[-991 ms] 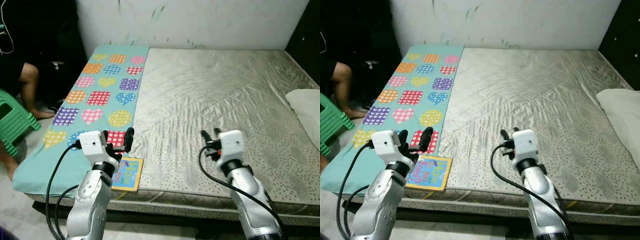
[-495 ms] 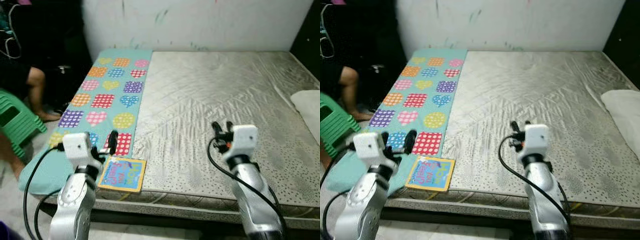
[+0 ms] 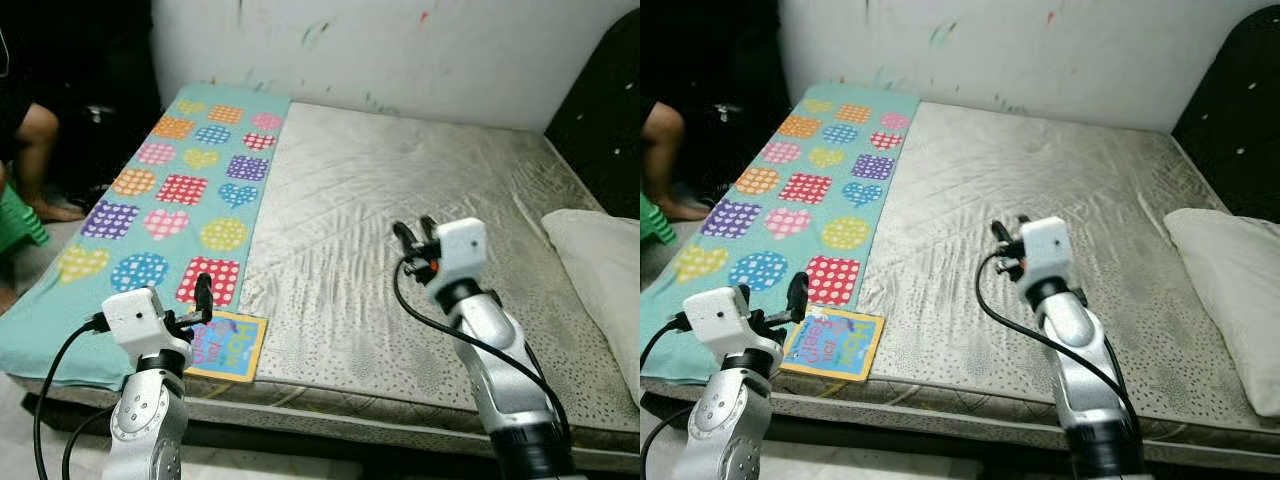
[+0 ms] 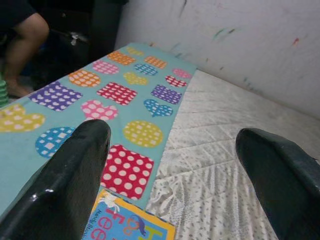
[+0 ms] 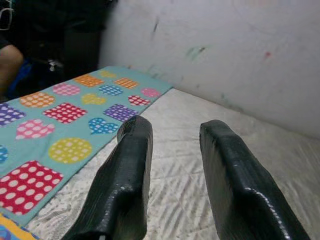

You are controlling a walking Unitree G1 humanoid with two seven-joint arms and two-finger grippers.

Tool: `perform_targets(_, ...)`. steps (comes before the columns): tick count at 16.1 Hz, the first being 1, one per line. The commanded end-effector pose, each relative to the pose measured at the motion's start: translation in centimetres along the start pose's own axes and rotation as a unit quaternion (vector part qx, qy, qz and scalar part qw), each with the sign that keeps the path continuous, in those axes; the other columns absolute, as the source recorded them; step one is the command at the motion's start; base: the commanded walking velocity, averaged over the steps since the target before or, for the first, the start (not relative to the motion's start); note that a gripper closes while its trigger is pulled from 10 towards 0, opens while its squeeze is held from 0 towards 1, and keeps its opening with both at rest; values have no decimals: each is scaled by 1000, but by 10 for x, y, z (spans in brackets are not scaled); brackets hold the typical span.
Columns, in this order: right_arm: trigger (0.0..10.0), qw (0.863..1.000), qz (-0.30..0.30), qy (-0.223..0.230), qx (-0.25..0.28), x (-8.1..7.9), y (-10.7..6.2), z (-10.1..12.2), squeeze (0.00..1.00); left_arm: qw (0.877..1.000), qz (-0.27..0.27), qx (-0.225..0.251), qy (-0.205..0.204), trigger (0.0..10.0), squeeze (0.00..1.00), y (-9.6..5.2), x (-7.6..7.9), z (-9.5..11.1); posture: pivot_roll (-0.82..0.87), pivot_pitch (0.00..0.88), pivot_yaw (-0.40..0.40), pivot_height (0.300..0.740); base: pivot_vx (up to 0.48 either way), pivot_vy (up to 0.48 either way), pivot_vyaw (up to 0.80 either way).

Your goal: Clean up the room

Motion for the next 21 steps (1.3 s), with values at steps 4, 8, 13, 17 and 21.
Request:
perform_targets(4,10000,1000,-6,17,-16,-4,-5,-11,0,1000,-11,-5,3,10000,0,-9,-2,3,-87,0,-73,740,0,0,0)
perform_targets(8,10000,999,-9,21,-29,-4,-17,-18,0,1000,-9,-16,0,10000,0,-5,-2,-3,-119,0,-53,740,0,0,0)
perform_targets(13,10000,999,-10,23,-32,-6,-19,-18,0,1000,-20,-21,-4,10000,0,-5,2,-2,-118,0,-47,740,0,0,0)
perform_targets(17,10000,999,-10,27,-36,-8,-21,-21,0,999,-37,-24,-5,10000,0,-4,6,-2,-114,0,-46,740,0,0,0)
perform_targets(21,10000,999,-12,23,-38,-5,-20,-22,0,998,-40,-27,-26,10000,0,-4,11,-2,-117,0,-43,740,0,0,0)
Point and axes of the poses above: a point about 5 cm out from each wrist's last joint towards the gripper, its own y axis pointing out of the wrist towards the gripper, its own z axis along the axis of the wrist's last joint, x = y × z, the point moved 6 cm from there along y, pointing out of the wrist towards the gripper, and after that the axes turned 8 degrees about -y, right-handed, at the moved point
